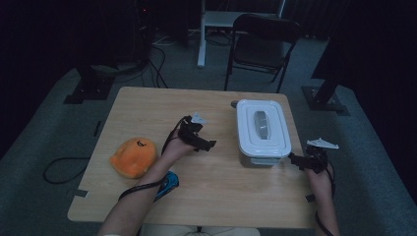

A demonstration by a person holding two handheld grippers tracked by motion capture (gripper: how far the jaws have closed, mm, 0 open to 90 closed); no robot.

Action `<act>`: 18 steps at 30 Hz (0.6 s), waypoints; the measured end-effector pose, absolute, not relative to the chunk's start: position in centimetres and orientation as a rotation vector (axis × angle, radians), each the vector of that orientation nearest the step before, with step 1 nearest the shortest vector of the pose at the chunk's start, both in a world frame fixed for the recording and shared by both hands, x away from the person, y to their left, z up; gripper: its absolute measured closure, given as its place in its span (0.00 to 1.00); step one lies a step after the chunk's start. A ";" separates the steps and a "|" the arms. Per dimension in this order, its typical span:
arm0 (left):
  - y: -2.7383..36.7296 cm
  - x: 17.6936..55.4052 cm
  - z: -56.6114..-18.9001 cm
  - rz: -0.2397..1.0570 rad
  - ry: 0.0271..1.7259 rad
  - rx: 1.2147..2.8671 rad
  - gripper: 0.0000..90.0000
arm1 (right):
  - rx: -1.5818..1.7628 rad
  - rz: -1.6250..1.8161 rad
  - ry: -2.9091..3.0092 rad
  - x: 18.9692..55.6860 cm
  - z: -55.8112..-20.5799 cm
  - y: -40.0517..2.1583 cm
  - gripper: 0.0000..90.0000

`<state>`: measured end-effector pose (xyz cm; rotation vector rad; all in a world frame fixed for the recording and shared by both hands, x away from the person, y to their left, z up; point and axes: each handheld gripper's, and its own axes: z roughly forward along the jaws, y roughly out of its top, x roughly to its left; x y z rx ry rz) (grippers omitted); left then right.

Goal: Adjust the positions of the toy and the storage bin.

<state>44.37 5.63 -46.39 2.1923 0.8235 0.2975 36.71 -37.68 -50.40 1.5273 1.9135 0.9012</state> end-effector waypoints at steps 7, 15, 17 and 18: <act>3.9 45.5 -47.4 0.297 0.821 2.190 0.01 | 1.531 0.871 1.919 37.9 -51.3 -37.3 0.15; 1.7 46.8 -48.4 0.289 0.815 2.221 0.01 | 1.544 0.891 1.901 39.5 -51.6 -37.0 0.15; 1.2 47.1 -48.4 0.289 0.812 2.218 0.01 | 1.544 0.881 1.905 40.0 -51.5 -36.9 0.15; 1.0 47.4 -48.5 0.284 0.818 2.209 0.01 | 1.543 0.885 1.909 40.3 -51.5 -36.8 0.15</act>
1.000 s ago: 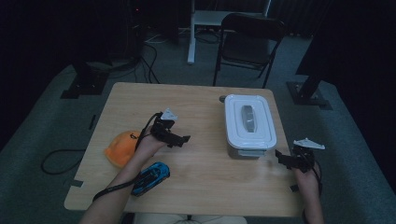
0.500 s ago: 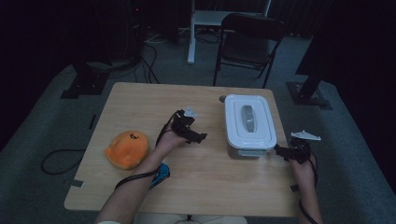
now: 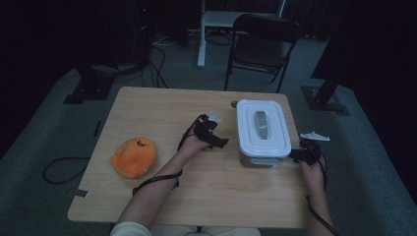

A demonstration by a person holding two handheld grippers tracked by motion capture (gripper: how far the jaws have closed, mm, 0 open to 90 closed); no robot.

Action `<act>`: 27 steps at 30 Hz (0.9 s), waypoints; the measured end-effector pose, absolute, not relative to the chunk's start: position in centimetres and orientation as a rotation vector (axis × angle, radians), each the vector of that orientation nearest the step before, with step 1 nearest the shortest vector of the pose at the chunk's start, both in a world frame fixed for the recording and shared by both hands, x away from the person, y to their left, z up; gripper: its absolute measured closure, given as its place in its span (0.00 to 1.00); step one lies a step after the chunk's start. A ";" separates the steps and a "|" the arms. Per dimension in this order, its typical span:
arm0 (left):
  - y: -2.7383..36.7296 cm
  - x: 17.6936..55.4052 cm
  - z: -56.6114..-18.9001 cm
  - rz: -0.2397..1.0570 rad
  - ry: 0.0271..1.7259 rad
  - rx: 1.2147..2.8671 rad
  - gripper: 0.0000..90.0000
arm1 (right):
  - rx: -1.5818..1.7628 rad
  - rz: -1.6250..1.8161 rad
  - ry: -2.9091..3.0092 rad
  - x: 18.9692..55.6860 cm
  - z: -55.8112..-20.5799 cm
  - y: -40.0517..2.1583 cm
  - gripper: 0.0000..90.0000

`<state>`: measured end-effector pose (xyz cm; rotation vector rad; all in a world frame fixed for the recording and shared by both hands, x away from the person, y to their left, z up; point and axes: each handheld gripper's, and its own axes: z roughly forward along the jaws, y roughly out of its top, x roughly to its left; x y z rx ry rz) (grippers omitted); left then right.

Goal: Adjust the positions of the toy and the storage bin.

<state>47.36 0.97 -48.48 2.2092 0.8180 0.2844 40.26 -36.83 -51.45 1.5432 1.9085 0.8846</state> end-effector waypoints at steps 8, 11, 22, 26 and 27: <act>-0.7 48.3 -48.9 0.283 0.818 2.226 0.01 | 1.551 0.933 1.898 41.6 -51.2 -36.1 0.15; -1.1 48.4 -48.9 0.293 0.818 2.222 0.01 | 1.533 0.949 1.905 41.6 -51.2 -35.7 0.15; -1.7 47.9 -48.1 0.276 0.780 2.264 0.01 | 1.497 0.975 1.962 41.9 -50.9 -34.9 0.18; -1.3 47.8 -47.8 0.293 0.776 2.269 0.01 | 1.491 0.992 1.983 42.0 -50.9 -34.4 0.20; -1.2 47.7 -47.7 0.298 0.774 2.272 0.01 | 1.490 0.993 1.984 42.0 -50.9 -34.2 0.21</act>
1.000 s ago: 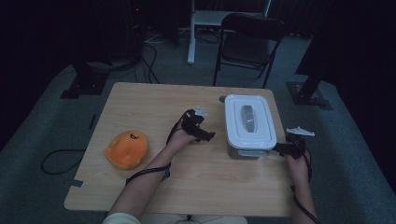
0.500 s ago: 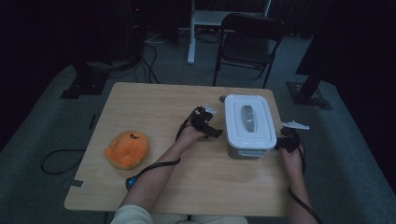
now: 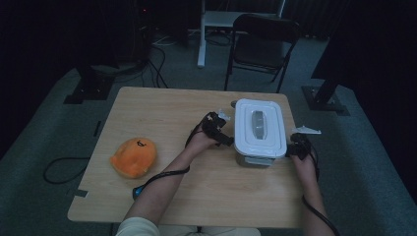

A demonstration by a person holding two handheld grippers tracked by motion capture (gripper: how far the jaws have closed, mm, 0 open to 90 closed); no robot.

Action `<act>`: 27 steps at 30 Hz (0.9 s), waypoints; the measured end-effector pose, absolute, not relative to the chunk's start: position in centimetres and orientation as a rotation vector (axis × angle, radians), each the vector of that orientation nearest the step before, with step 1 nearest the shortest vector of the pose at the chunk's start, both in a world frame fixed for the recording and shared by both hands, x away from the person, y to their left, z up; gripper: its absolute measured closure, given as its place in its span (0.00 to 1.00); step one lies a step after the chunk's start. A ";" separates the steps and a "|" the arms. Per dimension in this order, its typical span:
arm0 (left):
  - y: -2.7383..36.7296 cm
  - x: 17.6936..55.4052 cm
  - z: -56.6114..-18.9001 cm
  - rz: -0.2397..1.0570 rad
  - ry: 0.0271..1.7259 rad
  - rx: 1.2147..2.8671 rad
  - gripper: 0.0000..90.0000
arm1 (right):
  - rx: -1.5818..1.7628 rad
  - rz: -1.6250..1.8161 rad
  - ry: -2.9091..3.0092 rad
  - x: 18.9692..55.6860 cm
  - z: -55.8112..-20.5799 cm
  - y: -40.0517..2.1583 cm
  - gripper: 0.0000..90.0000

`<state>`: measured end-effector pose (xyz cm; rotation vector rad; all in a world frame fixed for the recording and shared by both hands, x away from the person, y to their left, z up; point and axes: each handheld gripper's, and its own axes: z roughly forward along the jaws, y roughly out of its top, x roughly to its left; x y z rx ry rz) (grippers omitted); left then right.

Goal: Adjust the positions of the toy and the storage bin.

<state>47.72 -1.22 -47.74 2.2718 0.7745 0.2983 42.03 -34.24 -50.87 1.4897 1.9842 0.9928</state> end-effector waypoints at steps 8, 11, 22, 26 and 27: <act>0.7 47.2 -47.7 0.302 0.790 2.271 0.01 | 1.460 1.011 2.007 42.2 -50.8 -32.6 0.22; 1.7 46.9 -47.6 0.312 0.801 2.272 0.01 | 1.442 1.010 2.027 42.3 -50.8 -31.7 0.22; 5.0 45.9 -47.6 0.329 0.838 2.270 0.01 | 1.389 1.034 2.069 42.4 -50.7 -28.4 0.23; 6.3 45.5 -47.5 0.330 0.835 2.277 0.01 | 1.365 1.044 2.088 42.4 -50.7 -27.3 0.23; 6.7 45.4 -47.4 0.332 0.837 2.279 0.01 | 1.361 1.049 2.092 42.4 -50.7 -27.0 0.23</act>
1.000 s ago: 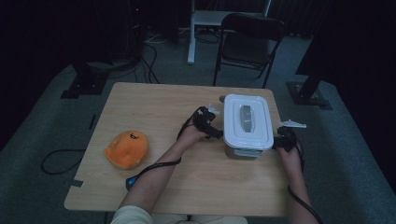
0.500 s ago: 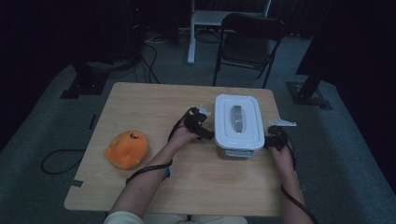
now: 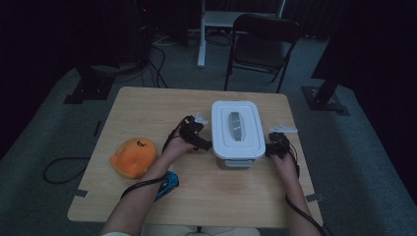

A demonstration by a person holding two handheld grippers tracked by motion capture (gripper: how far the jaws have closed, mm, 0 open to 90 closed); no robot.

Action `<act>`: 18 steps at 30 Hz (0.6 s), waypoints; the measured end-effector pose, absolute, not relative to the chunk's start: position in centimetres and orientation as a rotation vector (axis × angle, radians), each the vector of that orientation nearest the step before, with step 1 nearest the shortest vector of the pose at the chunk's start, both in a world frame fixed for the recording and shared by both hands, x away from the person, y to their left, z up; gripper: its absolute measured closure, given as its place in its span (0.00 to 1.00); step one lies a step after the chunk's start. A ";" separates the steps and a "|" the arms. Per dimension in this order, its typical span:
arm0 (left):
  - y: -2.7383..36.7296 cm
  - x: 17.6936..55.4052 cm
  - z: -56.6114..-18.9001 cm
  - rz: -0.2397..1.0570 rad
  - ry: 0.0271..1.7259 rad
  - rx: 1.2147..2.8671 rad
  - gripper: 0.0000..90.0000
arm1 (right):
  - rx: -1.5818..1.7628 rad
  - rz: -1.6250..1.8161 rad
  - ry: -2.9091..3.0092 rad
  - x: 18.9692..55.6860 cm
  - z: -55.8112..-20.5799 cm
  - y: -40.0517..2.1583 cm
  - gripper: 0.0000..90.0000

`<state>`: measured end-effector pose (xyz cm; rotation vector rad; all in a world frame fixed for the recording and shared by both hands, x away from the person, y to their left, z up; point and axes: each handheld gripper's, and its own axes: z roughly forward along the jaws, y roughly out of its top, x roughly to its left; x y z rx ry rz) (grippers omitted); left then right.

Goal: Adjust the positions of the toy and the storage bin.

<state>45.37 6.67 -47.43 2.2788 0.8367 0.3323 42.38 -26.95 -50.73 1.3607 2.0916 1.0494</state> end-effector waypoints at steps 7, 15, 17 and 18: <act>8.5 44.5 -47.3 0.362 0.852 2.279 0.01 | 1.332 1.047 2.119 42.0 -50.8 -25.0 0.24; 10.2 44.5 -47.5 0.369 0.899 2.225 0.01 | 1.329 1.027 2.153 42.4 -50.9 -24.1 0.17; 10.1 44.8 -47.6 0.385 0.912 2.227 0.01 | 1.333 1.018 2.162 42.8 -51.0 -24.1 0.16; 10.1 44.9 -47.6 0.390 0.913 2.227 0.01 | 1.338 1.010 2.165 43.0 -51.0 -24.1 0.16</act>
